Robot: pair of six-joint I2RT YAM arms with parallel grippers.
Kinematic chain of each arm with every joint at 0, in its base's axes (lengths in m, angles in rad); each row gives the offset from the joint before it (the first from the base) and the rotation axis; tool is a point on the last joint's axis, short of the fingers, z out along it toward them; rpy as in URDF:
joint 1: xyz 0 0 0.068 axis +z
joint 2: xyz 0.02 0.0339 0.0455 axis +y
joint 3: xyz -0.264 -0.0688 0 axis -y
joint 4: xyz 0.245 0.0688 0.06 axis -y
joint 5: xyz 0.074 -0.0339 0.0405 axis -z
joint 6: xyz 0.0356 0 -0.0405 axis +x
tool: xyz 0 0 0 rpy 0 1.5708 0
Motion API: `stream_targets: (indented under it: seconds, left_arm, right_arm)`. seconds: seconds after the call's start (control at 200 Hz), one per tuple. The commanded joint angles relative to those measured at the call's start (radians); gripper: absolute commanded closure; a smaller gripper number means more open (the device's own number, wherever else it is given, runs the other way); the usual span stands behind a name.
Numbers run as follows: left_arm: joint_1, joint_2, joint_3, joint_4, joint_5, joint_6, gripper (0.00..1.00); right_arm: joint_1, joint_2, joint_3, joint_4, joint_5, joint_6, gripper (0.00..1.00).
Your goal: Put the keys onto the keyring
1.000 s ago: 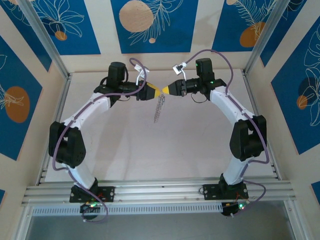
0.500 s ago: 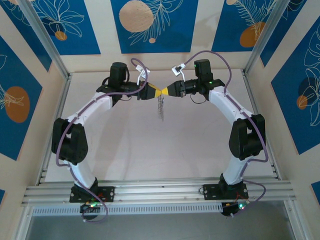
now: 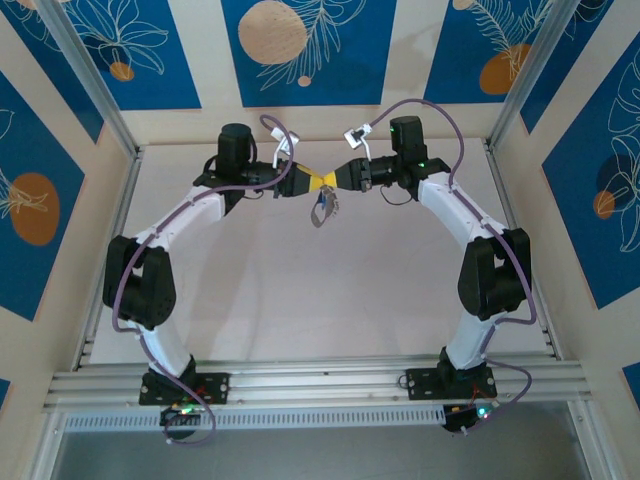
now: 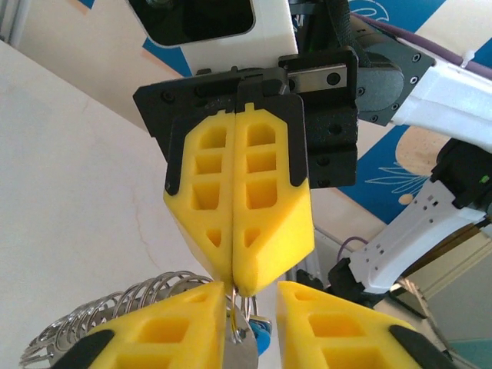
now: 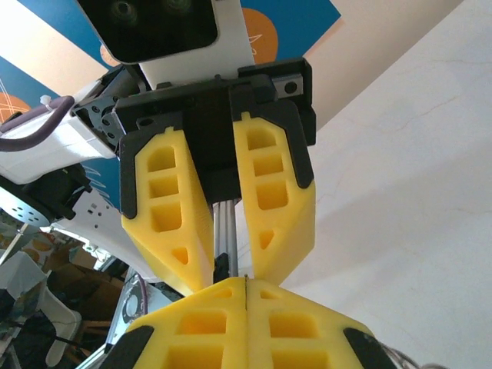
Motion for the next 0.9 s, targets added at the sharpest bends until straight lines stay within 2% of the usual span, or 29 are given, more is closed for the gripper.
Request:
stream_targets:
  seconds: [0.0,0.45,0.56,0.895]
  left_arm:
    - [0.009,-0.006,-0.012,0.027,0.046,-0.003,0.73]
    - [0.003,-0.012,-0.018,0.064,0.035,-0.03,0.75]
    - [0.003,-0.01,-0.018,0.086,0.036,-0.047,0.83]
    - [-0.006,-0.016,-0.021,0.093,0.03,-0.052,0.88]
  right_arm:
    - [-0.006,-0.003,0.0,0.027,-0.011,0.022,1.0]
    - [-0.006,-0.013,-0.013,0.039,-0.02,0.027,1.0]
    - [-0.004,-0.014,-0.015,0.04,-0.021,0.024,1.0]
    - [0.003,-0.016,-0.012,0.04,-0.021,0.029,1.0]
